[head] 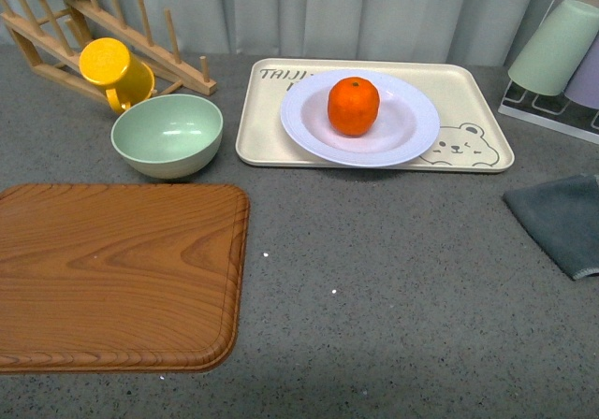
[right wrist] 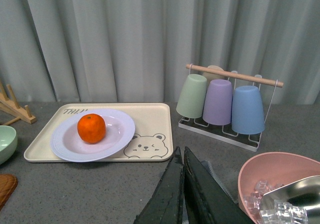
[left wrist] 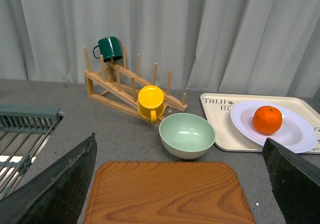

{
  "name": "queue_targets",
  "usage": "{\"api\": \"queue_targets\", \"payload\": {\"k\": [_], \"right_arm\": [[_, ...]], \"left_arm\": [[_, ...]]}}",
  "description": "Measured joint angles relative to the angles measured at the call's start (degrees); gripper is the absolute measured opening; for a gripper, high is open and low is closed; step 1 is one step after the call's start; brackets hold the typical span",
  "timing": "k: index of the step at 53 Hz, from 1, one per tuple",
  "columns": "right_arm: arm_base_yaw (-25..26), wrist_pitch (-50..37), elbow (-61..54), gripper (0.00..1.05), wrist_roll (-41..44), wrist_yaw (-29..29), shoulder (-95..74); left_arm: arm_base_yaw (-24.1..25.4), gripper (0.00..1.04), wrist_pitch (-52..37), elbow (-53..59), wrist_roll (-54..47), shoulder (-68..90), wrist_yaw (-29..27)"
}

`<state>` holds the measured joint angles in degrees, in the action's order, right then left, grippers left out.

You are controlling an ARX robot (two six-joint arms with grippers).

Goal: Place orange and plate with both arms

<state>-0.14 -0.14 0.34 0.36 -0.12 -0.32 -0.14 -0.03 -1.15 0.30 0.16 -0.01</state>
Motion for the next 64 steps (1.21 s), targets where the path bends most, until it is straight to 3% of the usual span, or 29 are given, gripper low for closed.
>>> {"api": "queue_targets", "payload": {"k": [2, 8, 31, 64], "right_arm": [[0.0, 0.0, 0.0, 0.03, 0.0, 0.0, 0.0], [0.0, 0.0, 0.0, 0.28, 0.0, 0.0, 0.1], [0.0, 0.0, 0.0, 0.97, 0.0, 0.0, 0.1], [0.0, 0.0, 0.0, 0.96, 0.0, 0.0, 0.1]], "left_arm": [[0.0, 0.98, 0.0, 0.0, 0.0, 0.0, 0.0], [0.0, 0.98, 0.0, 0.0, 0.0, 0.0, 0.0], [0.0, 0.98, 0.0, 0.0, 0.0, 0.0, 0.0], [0.0, 0.98, 0.0, 0.0, 0.0, 0.0, 0.0]]}}
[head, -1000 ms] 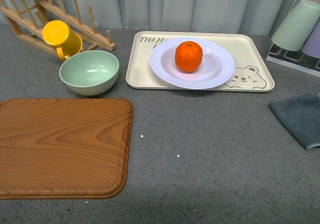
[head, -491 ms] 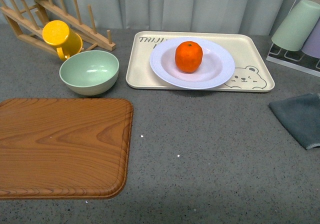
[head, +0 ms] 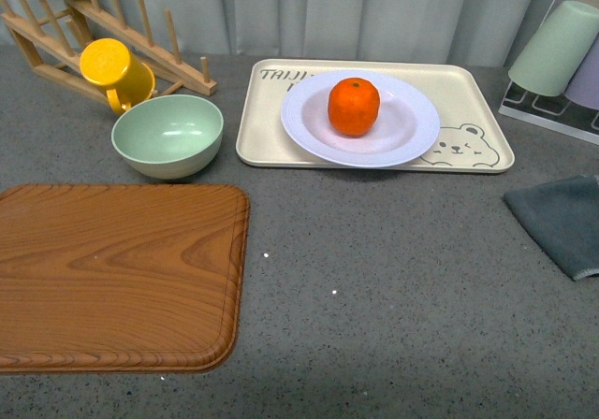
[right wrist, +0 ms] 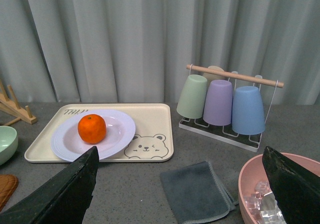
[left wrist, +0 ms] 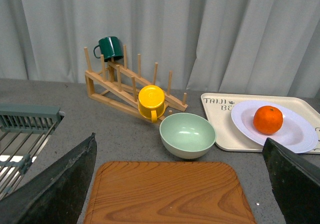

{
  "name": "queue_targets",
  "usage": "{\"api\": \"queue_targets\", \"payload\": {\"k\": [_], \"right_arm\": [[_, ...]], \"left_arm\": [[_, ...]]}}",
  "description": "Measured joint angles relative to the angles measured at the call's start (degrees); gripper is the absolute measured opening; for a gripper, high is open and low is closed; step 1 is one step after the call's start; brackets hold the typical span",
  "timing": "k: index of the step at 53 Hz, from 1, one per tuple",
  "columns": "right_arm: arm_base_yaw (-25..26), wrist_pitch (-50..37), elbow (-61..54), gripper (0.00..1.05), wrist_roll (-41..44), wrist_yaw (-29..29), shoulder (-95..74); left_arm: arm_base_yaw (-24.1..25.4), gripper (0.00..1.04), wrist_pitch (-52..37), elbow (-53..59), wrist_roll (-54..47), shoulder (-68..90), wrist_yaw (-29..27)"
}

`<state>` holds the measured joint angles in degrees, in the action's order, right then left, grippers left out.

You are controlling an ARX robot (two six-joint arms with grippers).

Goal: Place orange and plate with both arms

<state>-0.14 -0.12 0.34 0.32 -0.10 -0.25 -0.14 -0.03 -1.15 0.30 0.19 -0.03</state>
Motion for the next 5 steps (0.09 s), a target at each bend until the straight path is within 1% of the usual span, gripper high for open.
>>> {"api": "queue_targets", "payload": {"k": [5], "right_arm": [[0.0, 0.0, 0.0, 0.96, 0.0, 0.0, 0.0]], "left_arm": [[0.0, 0.98, 0.0, 0.0, 0.0, 0.0, 0.0]]}}
